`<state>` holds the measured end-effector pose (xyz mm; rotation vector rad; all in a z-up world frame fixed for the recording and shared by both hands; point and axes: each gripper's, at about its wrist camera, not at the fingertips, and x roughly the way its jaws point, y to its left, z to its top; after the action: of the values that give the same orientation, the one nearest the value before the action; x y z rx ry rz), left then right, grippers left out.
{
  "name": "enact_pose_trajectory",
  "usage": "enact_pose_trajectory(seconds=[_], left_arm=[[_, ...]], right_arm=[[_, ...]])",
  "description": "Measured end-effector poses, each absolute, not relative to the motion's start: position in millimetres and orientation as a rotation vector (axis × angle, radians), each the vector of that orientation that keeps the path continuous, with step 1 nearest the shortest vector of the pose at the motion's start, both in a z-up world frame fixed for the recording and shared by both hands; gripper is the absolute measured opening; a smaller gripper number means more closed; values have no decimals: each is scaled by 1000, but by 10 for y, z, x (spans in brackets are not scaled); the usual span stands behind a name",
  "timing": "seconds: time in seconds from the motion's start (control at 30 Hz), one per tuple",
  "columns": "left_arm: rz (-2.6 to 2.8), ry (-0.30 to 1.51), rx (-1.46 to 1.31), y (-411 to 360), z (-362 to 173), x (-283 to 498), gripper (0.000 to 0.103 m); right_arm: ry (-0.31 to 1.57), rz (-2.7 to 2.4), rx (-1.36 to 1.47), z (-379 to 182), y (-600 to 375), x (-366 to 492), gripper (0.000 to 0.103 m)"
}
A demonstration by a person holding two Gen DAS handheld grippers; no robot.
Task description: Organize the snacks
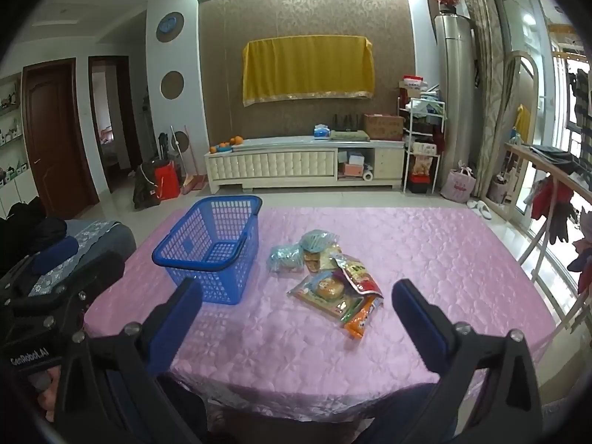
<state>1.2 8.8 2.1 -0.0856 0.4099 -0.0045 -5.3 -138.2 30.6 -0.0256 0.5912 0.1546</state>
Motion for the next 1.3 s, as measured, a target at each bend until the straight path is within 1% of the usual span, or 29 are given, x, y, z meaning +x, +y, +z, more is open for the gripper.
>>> enact_pose_trajectory(seconds=[1.3], left_arm=[[-21,435,-106,100,-11,10,103]], right_arm=[[630,179,-18,271,-1385,-17,103]])
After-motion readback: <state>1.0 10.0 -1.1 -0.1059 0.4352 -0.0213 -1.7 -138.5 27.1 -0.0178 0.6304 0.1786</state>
